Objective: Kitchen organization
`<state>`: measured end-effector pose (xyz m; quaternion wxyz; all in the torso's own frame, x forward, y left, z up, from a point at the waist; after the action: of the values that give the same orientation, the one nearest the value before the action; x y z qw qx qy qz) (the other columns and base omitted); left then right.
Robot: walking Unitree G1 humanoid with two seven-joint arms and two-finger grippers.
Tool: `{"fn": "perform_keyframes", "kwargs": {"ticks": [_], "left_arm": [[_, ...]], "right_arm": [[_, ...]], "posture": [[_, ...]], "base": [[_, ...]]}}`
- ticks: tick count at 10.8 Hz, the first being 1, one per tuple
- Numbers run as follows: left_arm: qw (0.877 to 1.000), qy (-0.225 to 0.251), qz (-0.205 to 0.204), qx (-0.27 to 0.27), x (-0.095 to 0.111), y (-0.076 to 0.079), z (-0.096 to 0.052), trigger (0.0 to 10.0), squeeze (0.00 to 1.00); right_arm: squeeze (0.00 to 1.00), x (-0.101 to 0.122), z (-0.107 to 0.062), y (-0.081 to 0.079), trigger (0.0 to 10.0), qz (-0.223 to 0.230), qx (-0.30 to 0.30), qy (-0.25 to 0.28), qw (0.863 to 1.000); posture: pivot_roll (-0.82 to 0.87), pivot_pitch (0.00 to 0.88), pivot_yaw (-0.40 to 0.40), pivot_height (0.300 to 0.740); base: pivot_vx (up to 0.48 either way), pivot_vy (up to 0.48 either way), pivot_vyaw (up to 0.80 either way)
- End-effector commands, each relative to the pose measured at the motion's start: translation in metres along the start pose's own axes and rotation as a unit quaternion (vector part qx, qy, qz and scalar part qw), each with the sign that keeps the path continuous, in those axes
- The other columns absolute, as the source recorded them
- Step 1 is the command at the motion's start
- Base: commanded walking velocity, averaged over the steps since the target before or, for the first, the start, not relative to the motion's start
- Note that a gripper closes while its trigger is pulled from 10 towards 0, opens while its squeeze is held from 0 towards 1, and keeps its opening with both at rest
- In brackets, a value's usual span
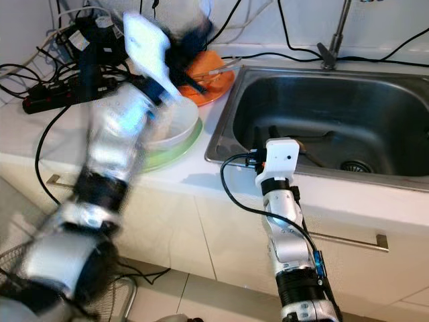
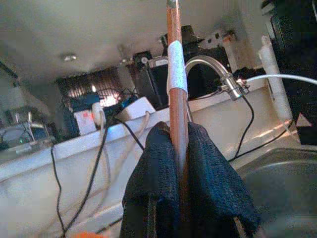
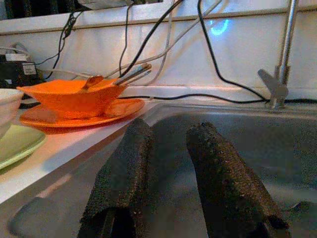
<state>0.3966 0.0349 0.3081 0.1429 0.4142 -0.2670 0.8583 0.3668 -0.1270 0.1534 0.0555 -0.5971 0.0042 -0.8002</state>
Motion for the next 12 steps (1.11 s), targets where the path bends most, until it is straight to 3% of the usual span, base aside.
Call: {"fn": "perform_keyframes", "kwargs": {"ticks": [1,3,6,10,12], "left_arm": [[1.000,0.012,0.001,0.011,0.008,-0.005,0.000,10.0,0.00],[0.999,0.012,-0.043,0.008,0.003,0.029,-0.007,10.0,0.00],[0.998,-0.020,-0.067,0.008,-0.019,0.060,-0.018,10.0,0.00],[0.994,-0.098,-0.036,0.008,-0.061,0.073,-0.043,10.0,0.00],[0.993,-0.118,-0.019,-0.003,-0.071,0.080,-0.049,10.0,0.00]], "right_arm": [[0.00,0.004,0.004,0.005,10.0,-0.005,-0.004,0.006,1.000],[0.00,0.014,0.011,0.027,10.0,-0.030,-0.023,0.021,0.999],[0.00,0.038,0.019,0.044,10.0,-0.052,-0.034,0.055,0.997],[0.00,0.064,0.024,0.065,10.0,-0.071,-0.053,0.082,0.993],[0.00,0.069,0.026,0.065,10.0,-0.075,-0.050,0.087,0.992]], "posture": [[0.02,0.000,0.108,0.740],[0.01,0.000,0.108,0.740],[0.02,0.000,0.105,0.740],[0.02,0.000,0.110,0.740],[0.02,0.000,0.109,0.740]], "base": [[0.000,0.000,0.00],[0.000,0.000,0.00],[0.000,0.000,0.00],[0.000,0.000,0.00],[0.000,0.000,0.00]]}}
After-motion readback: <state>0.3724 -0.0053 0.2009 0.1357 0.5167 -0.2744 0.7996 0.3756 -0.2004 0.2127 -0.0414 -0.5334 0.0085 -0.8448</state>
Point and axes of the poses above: a point about 5 cm out from each wrist's last joint towards the gripper, its own z axis pointing out of the wrist towards the gripper, its own x axis along the axis of the wrist's last joint, y = z × x, the point moved 5 cm from there along z, pointing out of the wrist towards the gripper, and after that the axes turned 7 degrees about z, right-handed, at the moved point
